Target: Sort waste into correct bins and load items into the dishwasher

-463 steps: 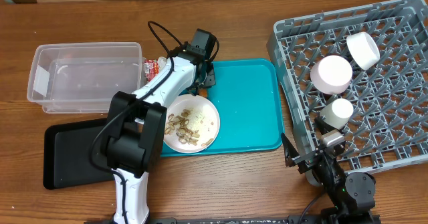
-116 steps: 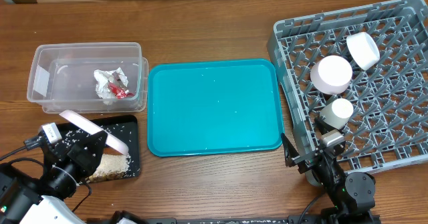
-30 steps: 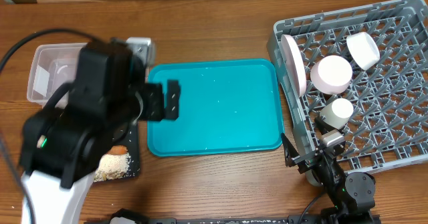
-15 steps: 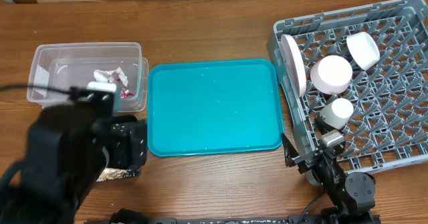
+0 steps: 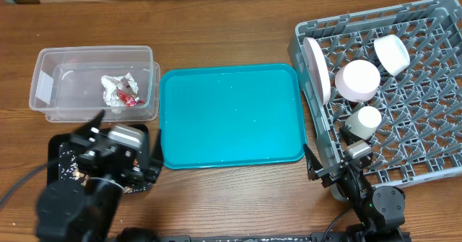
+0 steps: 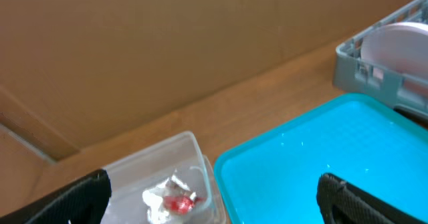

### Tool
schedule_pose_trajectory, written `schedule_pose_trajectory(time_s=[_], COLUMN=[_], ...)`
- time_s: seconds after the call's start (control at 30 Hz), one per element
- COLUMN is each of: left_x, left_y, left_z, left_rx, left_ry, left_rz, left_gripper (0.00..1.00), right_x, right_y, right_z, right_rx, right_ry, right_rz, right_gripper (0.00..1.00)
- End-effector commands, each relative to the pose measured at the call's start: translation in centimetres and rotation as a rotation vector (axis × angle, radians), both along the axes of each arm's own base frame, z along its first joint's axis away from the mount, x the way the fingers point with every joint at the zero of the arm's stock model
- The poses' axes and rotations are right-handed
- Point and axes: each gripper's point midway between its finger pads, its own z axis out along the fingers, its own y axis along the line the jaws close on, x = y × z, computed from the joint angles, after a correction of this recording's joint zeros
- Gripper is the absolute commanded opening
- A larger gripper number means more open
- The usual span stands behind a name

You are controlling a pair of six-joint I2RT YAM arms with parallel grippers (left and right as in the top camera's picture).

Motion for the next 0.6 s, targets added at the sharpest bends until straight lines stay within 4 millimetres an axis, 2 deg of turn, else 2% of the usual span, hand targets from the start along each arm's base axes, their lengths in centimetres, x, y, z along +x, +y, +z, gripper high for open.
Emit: schedule_pose_trajectory(time_s=[0.0,0.23,0.43,0.57], left_x=[-0.3,0.0,0.4,1.0], left_y=[-0.6,-1.1,-1.2,-2.3], left_z=[-3.2,-10.4,-14.6,-17.5], left_rx=[0.034,0.026,0.023,0.012], left_ry=[-0.04,-0.056,-0.082,-0.045], left_rz=[-0.05,-0.077,-0.078,-0.139], left_gripper=[1.0,1.0,1.0,1.0], right_x=[0.0,0.0,0.0,0.0], right_y=[-0.1,-0.1,-0.1,-0.1], right_z=[0.2,0.2,0.2,0.2], right_rx=[0.006,0.006,0.006,0.006], right_ry=[-0.01,-0.01,-0.01,-0.01], right_rz=[-0.003,-0.003,-0.003,-0.003], right_gripper=[1.0,1.0,1.0,1.0])
